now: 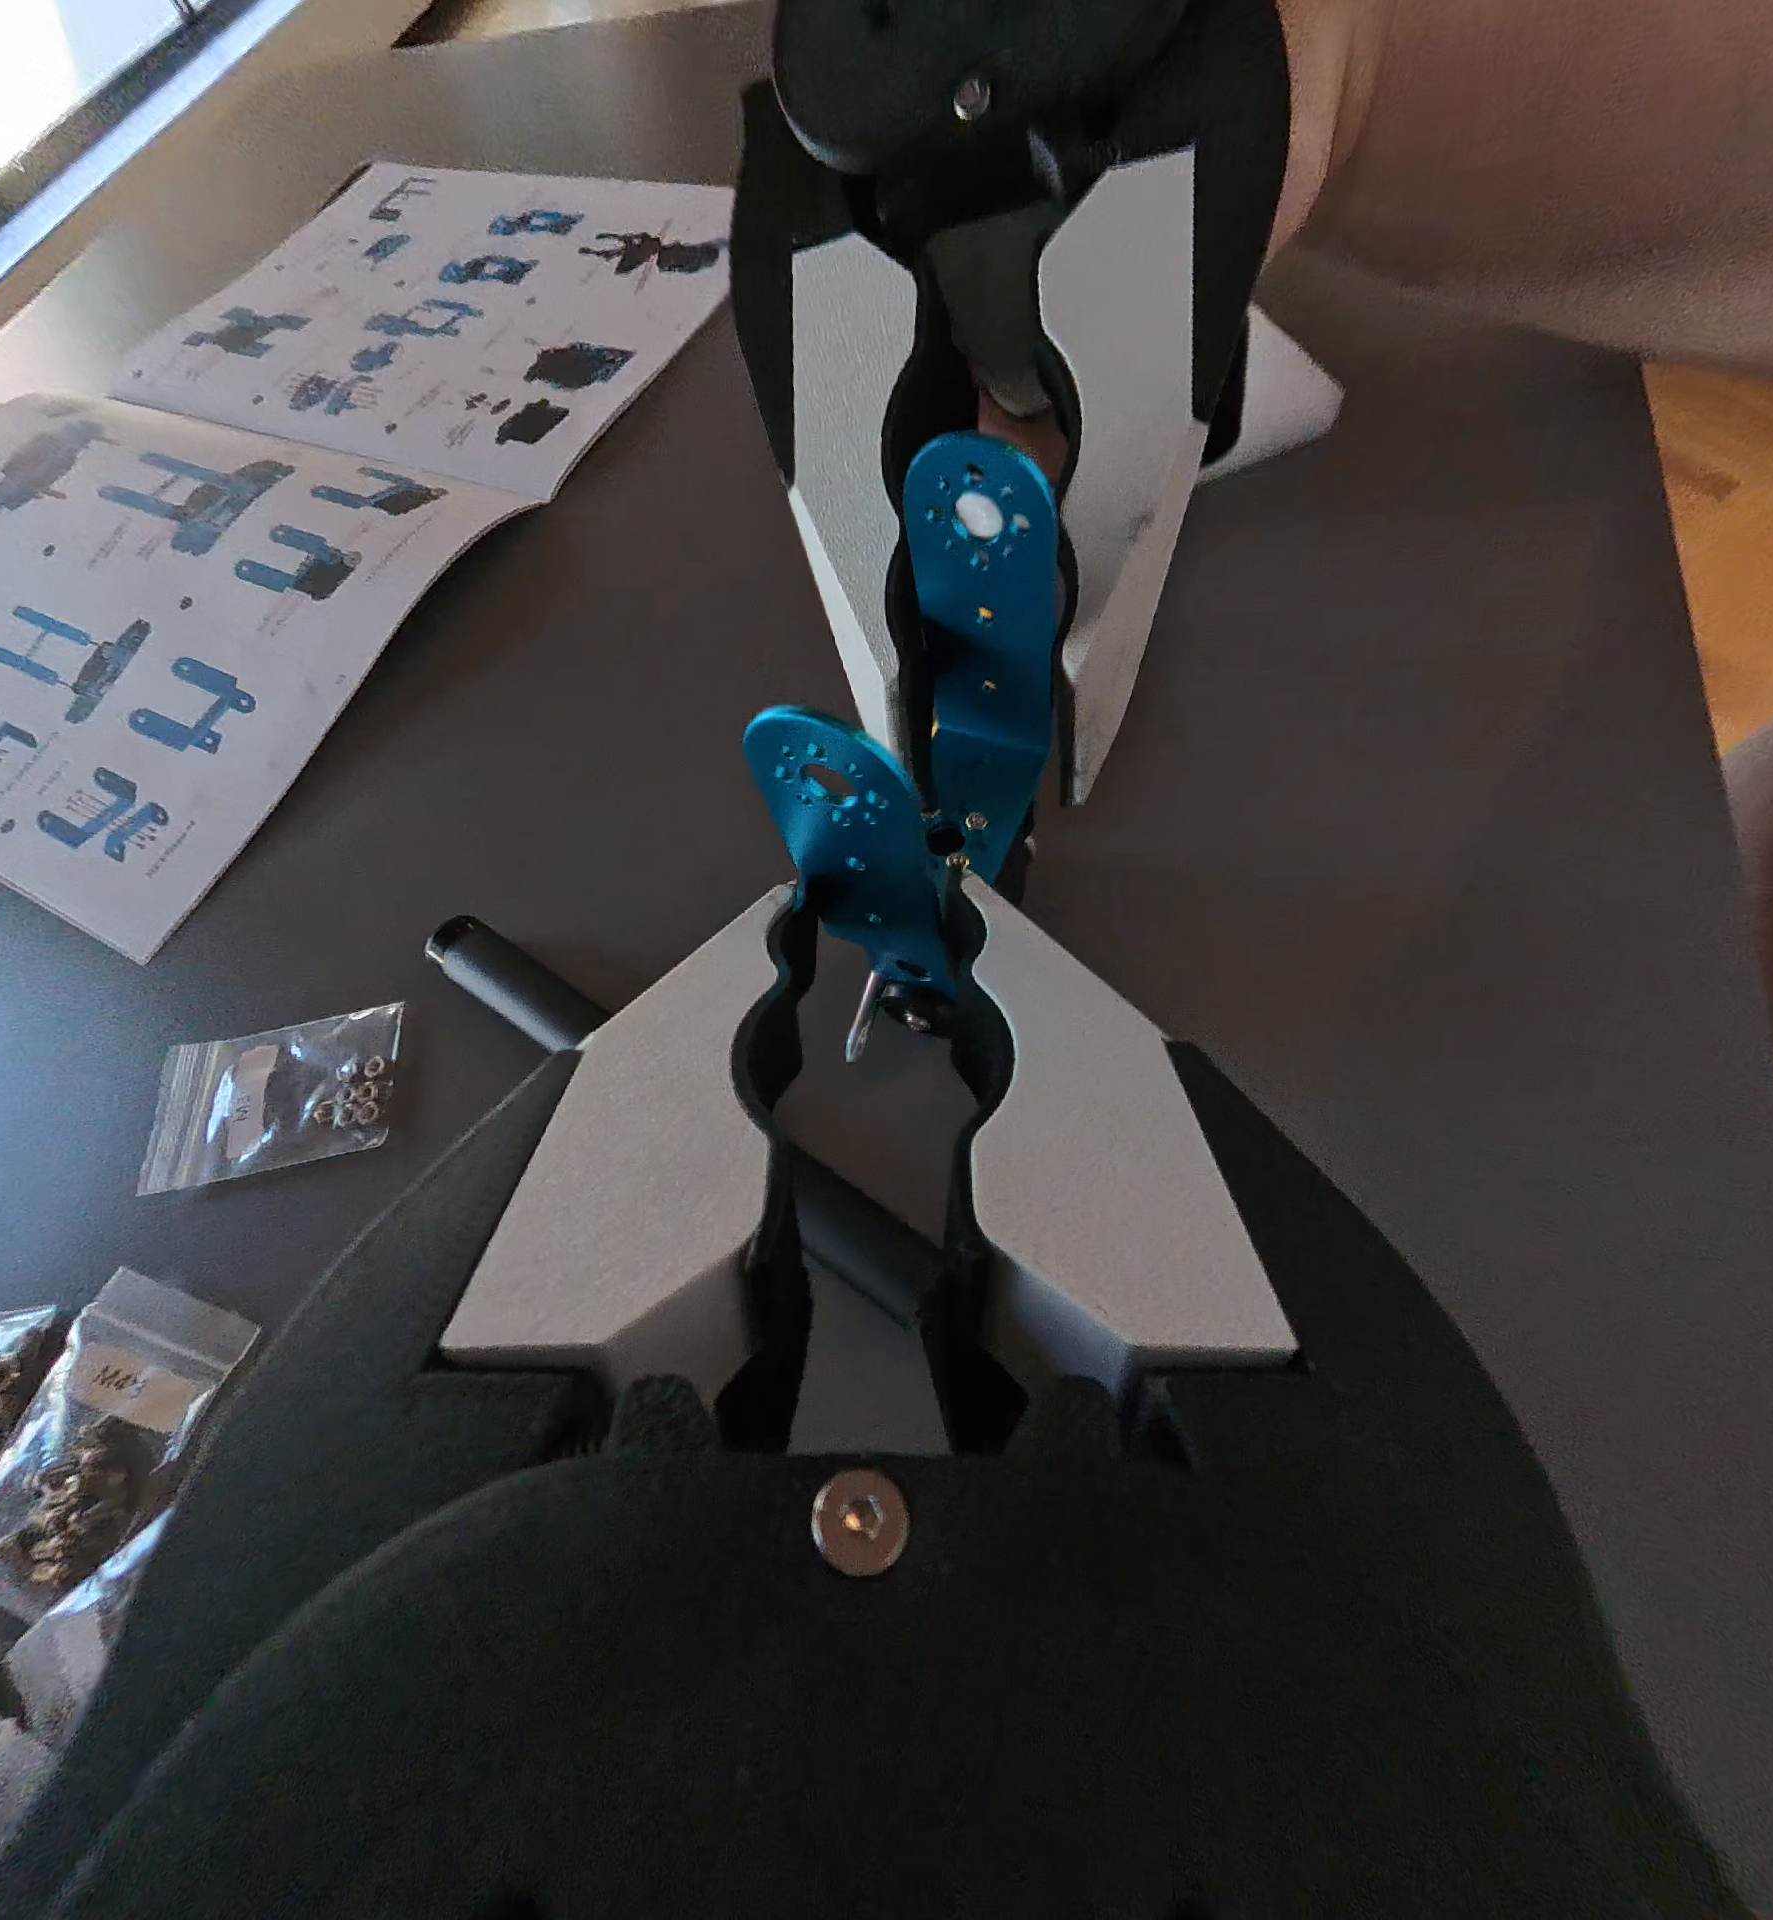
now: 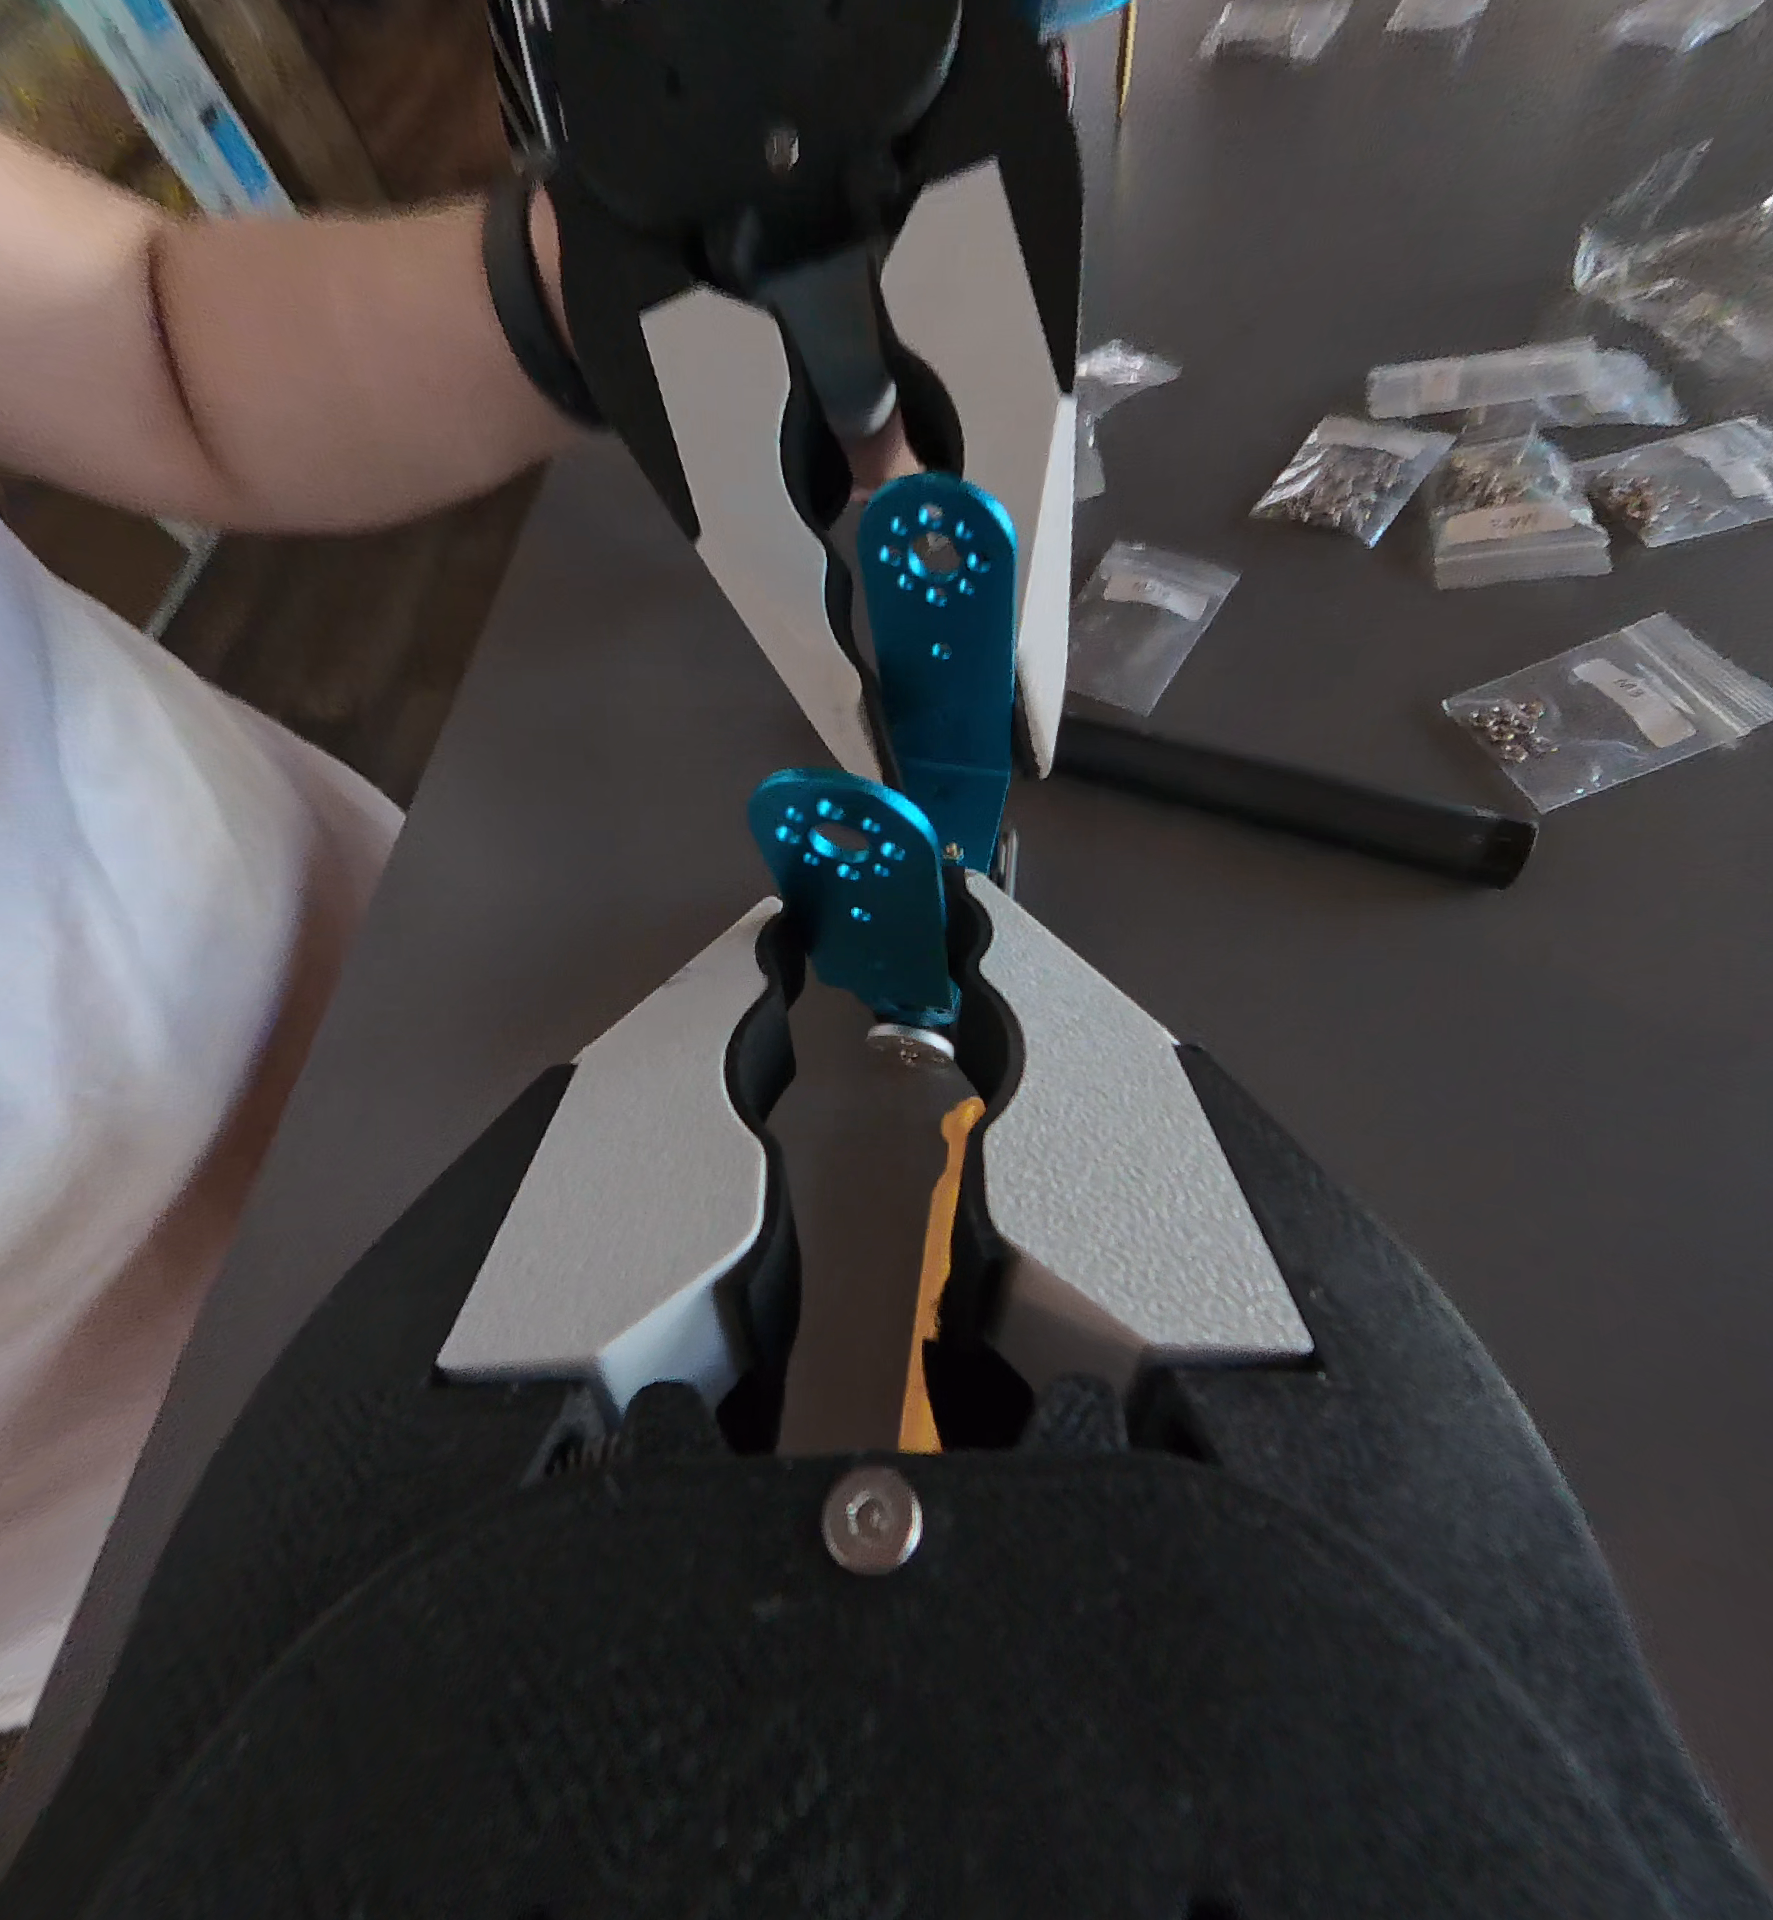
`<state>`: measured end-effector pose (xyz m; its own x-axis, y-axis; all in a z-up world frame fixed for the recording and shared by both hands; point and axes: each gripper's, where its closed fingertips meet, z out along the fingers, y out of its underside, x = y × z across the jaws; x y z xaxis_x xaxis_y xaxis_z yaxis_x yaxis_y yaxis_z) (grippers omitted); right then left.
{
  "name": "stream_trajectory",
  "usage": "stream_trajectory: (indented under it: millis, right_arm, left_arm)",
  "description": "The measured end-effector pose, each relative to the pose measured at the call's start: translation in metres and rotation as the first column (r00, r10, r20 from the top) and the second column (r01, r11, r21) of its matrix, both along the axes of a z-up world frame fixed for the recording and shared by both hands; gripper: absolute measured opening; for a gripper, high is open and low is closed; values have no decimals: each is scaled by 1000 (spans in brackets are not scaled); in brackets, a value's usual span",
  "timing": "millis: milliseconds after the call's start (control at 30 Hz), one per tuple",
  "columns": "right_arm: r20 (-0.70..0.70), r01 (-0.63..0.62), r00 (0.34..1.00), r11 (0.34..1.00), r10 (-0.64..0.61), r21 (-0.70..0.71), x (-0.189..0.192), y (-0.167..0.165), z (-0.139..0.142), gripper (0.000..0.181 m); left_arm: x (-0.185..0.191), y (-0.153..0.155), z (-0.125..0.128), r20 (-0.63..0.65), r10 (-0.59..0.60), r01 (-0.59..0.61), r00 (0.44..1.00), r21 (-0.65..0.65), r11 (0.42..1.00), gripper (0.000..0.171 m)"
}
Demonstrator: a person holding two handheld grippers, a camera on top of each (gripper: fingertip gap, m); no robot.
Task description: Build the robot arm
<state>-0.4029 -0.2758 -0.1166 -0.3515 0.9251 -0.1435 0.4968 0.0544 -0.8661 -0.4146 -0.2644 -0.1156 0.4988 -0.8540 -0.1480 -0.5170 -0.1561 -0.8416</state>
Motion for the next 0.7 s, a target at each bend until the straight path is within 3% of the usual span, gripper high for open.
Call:
stream_trajectory:
  millis: [100, 400, 533, 700]
  right_arm:
    - [-31, 11, 999, 1000, -11, -5, -2, -2, 2, 27]
    - [-48, 34, 998, 995, -39, -93, -4, -2, 4, 30]
    - [-100, 102, 989, 989, -113, -102, -3, 0, 12, 54]
    - [-49, 175, 983, 983, -178, -61, 4, 3, 6, 62]
  left_arm:
    - [0, -2, 0, 82, -6, 9, 997, -33, 999, 24]
    - [-2, -1, 0, 110, 1, 0, 994, -7, 1000, 25]
    - [-4, -6, 1, 152, 1, -3, 988, 13, 1000, 51]
    - [-7, -11, -11, 72, -52, 53, 996, -10, 999, 48]
